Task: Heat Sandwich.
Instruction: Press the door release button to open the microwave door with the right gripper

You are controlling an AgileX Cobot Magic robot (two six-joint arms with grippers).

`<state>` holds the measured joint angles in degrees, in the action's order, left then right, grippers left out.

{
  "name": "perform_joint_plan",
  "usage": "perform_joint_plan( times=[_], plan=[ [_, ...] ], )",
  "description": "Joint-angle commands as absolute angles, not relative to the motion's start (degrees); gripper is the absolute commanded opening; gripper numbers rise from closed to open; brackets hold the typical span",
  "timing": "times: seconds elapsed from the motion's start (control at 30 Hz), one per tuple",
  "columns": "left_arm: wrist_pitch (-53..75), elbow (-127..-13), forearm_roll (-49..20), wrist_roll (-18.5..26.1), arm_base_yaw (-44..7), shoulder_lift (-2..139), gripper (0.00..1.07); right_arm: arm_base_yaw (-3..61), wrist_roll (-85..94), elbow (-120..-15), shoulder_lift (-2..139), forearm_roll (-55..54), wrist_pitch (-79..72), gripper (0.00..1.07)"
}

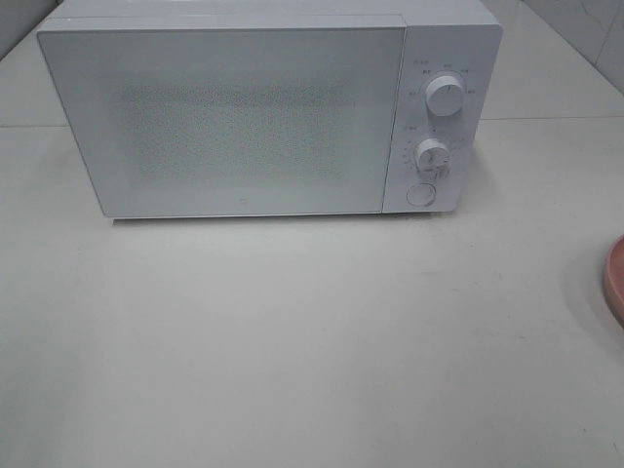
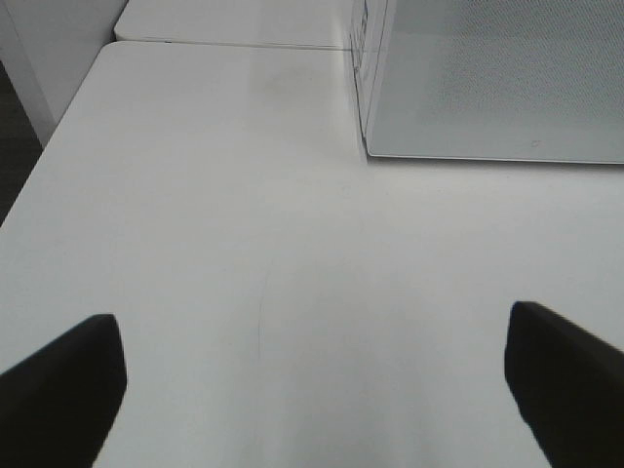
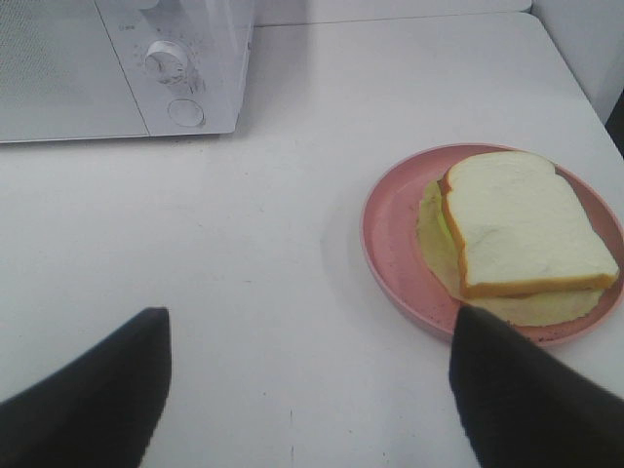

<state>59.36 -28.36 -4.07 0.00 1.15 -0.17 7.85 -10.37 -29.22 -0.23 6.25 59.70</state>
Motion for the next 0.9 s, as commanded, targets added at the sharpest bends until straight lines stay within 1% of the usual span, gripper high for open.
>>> perform_joint_plan(
  times=[0.03,0.63,0.83,0.9],
  plan=[
    [58.84,-28.25,-4.07,0.0,1.26,-1.78,1.03,7.56,-10.2,-29.39,-1.72,6.59,59.53,0.76],
    [58.84,-28.25,-4.07,0.0,1.26,-1.78,1.03,7.56,-10.2,-30.25,-1.72,6.53,58.27,0.76],
    [58.84,-28.25,-4.07,0.0,1.26,-1.78,1.03,7.56,-10.2,-31.51,0.4,6.59,53.8,0.76],
    [58.84,-28.25,-4.07,0.0,1.26,-1.78,1.03,7.56,-10.2,-31.51,3.21,6.59,51.85,0.76]
  ],
)
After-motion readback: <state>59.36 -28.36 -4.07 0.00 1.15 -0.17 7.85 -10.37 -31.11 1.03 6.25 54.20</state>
